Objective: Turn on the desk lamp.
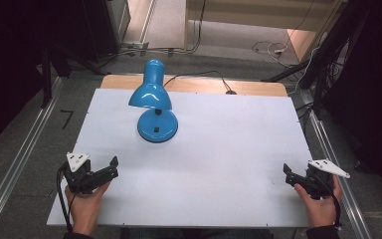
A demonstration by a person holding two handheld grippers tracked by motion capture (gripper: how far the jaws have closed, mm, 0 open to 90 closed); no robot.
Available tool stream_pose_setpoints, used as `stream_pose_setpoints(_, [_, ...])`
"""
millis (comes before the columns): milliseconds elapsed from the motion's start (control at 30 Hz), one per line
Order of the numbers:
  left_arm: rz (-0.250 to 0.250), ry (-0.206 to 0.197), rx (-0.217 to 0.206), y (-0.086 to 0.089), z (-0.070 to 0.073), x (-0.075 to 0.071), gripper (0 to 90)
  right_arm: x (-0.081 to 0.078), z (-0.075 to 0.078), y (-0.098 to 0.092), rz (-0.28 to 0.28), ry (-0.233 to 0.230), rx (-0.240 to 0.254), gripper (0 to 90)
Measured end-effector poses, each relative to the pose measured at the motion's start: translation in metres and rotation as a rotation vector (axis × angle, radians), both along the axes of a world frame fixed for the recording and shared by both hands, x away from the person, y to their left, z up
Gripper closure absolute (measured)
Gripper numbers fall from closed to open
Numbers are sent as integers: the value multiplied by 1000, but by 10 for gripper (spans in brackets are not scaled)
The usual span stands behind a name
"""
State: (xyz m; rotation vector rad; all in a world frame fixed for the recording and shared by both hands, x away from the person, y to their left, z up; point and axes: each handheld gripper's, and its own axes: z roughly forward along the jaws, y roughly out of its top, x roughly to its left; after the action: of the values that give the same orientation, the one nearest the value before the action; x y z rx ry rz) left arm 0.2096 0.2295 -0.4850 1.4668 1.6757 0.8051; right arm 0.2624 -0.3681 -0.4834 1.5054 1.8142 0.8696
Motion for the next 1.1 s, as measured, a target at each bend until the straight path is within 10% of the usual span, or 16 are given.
stream_pose_setpoints(1100, [-56,-4,-35,-25,11,37,98,-2,4,-5,6,17,75,122])
